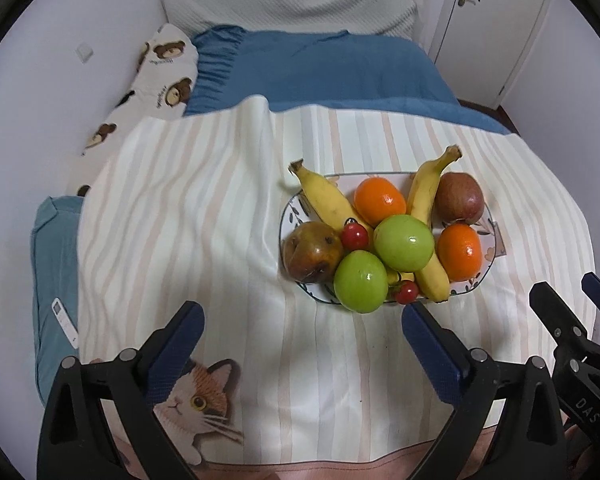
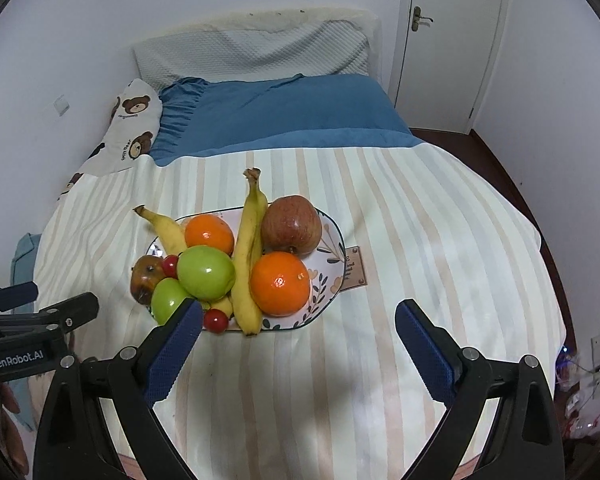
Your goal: Organize fruits
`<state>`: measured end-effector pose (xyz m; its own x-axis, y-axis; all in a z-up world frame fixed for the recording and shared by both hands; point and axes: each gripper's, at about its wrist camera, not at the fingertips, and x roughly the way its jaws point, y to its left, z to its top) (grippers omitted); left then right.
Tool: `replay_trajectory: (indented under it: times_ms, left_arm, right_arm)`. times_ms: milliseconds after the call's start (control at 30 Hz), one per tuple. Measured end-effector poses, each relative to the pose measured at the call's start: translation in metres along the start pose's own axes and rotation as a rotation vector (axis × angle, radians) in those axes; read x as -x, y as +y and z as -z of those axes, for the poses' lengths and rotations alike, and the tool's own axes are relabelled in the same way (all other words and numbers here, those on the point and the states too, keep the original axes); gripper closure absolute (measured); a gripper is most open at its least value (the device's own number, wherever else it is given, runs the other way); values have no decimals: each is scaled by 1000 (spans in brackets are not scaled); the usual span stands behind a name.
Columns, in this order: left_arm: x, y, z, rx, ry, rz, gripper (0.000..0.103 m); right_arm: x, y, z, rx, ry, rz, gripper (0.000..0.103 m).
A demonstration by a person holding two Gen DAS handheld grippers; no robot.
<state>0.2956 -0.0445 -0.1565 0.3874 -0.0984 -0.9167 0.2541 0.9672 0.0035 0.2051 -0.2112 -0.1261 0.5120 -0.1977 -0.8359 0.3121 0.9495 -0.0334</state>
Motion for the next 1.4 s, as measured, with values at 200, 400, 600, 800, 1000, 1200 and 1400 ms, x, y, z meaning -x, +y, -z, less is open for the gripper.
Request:
replay_trajectory:
  times_ms: [200,400,600,800,1000,1200,1400]
  left_arm:
    - [33,-1,11,3,-58,-7,2]
    - [75,-3,26,6,-112,13,2]
    - [126,-4,44,8,-169,16,2]
    - [175,-7,64,7,-235,3,2]
    - [212,-9,79,6,-282,3,2]
    - [232,-10,88,6,-304,-3,2]
    - [241,-10,97,5,-307,-8,2]
  right_arm:
    - [27,-2,-1,2,-24,-7,4]
    - [71,-9,-1,2,-56,-21,4]
    - [128,-15,4,7,-101,-31,4]
    - [188,-19,13,19,-141,-39,3]
    - [236,-21,20,25,-175,-52,2]
    - [268,-20,25,40,-209,-53,2]
    - [284,-21,32,32,-210,-60,2]
